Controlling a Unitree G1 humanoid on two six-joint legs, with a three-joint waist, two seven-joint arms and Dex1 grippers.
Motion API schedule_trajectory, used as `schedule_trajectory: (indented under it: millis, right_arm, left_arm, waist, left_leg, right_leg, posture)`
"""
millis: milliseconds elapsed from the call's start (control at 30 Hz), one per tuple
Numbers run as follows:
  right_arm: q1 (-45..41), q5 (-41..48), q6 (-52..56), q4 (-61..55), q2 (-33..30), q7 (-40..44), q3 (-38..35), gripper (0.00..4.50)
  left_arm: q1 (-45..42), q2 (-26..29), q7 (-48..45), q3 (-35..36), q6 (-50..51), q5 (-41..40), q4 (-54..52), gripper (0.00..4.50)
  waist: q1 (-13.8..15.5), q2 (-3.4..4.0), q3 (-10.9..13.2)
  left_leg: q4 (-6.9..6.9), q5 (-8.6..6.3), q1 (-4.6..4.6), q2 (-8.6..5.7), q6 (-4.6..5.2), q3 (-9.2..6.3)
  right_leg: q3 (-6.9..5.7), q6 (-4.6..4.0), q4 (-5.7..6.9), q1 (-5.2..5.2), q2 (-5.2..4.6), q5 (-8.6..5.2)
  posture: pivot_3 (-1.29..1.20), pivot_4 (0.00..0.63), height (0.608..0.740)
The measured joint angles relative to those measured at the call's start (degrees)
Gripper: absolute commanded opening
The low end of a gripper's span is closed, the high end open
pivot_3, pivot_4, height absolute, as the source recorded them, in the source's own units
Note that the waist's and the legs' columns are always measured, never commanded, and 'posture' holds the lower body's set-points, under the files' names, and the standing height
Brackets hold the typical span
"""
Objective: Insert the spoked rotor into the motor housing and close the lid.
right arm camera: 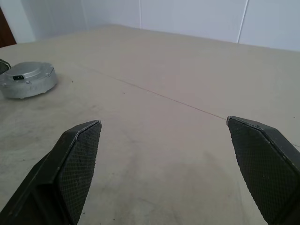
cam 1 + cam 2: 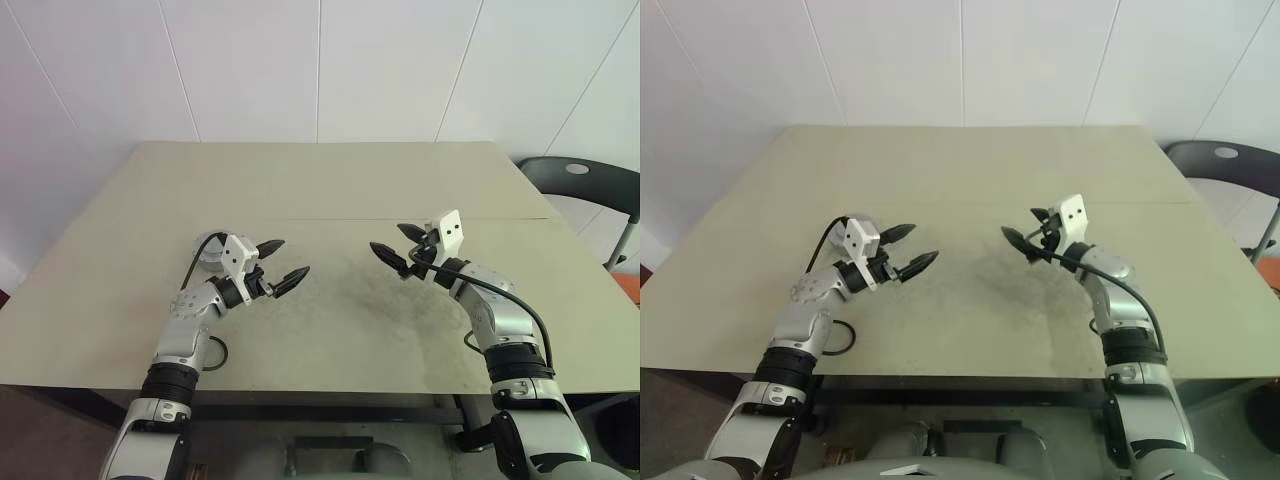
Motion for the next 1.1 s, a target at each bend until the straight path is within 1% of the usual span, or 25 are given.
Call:
schedule_trajectory:
  millis: [233, 567, 1100]
  right_arm:
    - [0.1, -0.03, -0.12, -0.09, 0.0, -0.2, 0.0, 4.49]
    - [3.26, 0.03, -0.01, -3.45, -0.07, -2.09, -0.11, 4.49]
    - [3.33, 0.01, 0.02, -3.78, -0.06, -2.38, -0.09, 4.49]
  left_arm:
    - [-0.04, -0.66, -0.45, -0.04, -0.62, 0.12, 0.7, 4.5]
    - [-1.31, -1.24, -2.15, -0.93, -1.15, 0.29, 3.1, 4.5]
    - [-1.27, -1.24, -2.49, -0.94, -1.23, 0.68, 3.34, 4.5]
  waist:
    - [0.03, 0.0, 0.0]
    - [0.02, 0.0, 0.0]
    - [0.02, 0.0, 0.0]
  left_leg:
    - [0.0, 0.0, 0.0, 0.0, 0.0, 0.0]
    - [0.01, 0.0, 0.0, 0.0, 0.0, 0.0]
    - [0.01, 0.0, 0.0, 0.0, 0.01, 0.0]
  right_leg:
    - [0.0, 0.0, 0.0, 0.01, 0.0, 0.0]
    - [0.0, 0.0, 0.0, 0.01, 0.0, 0.0]
    - [0.0, 0.0, 0.0, 0.01, 0.0, 0.0]
  posture:
    - [0.0, 0.0, 0.74]
    - [0.0, 0.0, 0.74]
    - [0.0, 0.0, 0.74]
